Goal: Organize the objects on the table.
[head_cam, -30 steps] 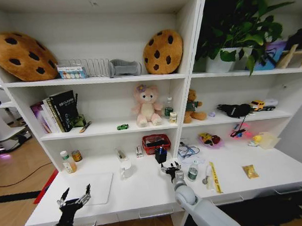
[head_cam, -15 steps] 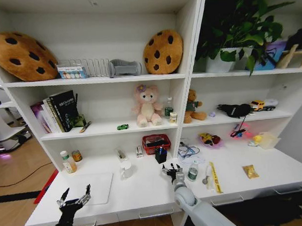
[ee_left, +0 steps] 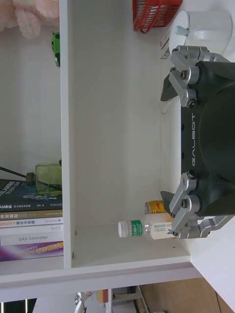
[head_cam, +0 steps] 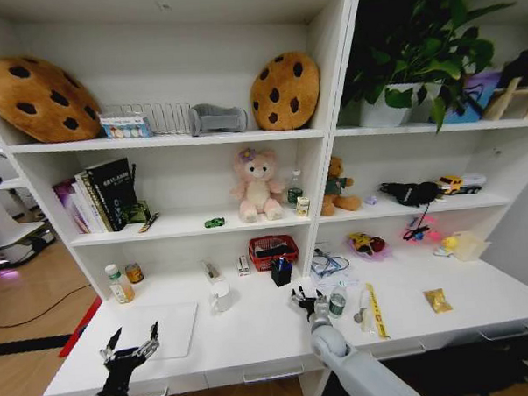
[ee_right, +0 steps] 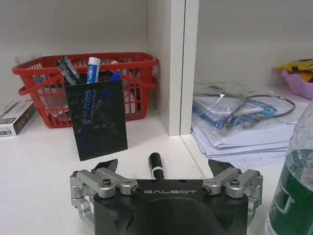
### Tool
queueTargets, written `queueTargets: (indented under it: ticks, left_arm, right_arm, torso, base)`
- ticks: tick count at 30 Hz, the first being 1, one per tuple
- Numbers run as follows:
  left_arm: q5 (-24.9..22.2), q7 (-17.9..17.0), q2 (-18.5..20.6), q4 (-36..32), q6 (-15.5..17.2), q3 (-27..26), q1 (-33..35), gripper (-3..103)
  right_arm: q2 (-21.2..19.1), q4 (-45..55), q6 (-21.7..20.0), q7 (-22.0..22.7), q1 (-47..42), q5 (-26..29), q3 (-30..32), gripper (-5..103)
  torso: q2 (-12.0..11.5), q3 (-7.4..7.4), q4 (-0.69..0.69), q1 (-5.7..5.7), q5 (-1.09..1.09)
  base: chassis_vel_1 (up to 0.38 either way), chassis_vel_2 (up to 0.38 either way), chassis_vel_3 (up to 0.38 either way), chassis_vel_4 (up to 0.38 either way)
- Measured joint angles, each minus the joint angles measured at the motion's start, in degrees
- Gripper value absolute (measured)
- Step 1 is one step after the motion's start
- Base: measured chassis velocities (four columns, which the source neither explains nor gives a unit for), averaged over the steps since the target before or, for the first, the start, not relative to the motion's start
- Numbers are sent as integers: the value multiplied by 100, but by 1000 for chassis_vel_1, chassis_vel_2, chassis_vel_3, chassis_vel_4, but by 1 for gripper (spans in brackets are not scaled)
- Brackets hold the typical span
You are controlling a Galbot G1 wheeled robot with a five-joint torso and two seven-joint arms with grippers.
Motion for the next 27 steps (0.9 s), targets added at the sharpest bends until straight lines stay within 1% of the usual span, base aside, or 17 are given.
queueTargets:
  ticks: [12,23,24,25,26,27]
  left_arm:
    - [-38,3,-7,31,-26,-39,8,100]
    - [-71,5,-24,68,-28,-43,-2,100]
    - [-70,5,-29,79,-29,-41,-6,100]
    - [-70,5,-33,84,-30,-37,-9,100]
    - [-70,5,-33,84,-30,-37,-9,100]
    - [-70,5,-36,84,-30,-36,-10,100]
  right_arm:
    - [14,-94,-4,-7,-15,-36,-108,100]
    - [-155,-166,-71,1,77,65,-314,100]
    - [-173,-175,-75,4,84,67,-349,103]
    - [-176,-181,-79,12,90,66,-368,100]
    - [-176,-181,-79,12,90,66,-368,100]
    - [-176,-188,-86,20,94,67,-379,95]
  torso:
    - [0,0,0,0,0]
    - [0,0,0,0,0]
    - [0,0,0,0,0]
    - [0,0,0,0,-1]
    - [0,0,0,0,-1]
    - [0,0,0,0,0]
  base:
    - [0,0,0,0]
    - [0,0,0,0]
    - [0,0,0,0]
    - [0,0,0,0]
    - [0,0,0,0]
    - [0,0,0,0]
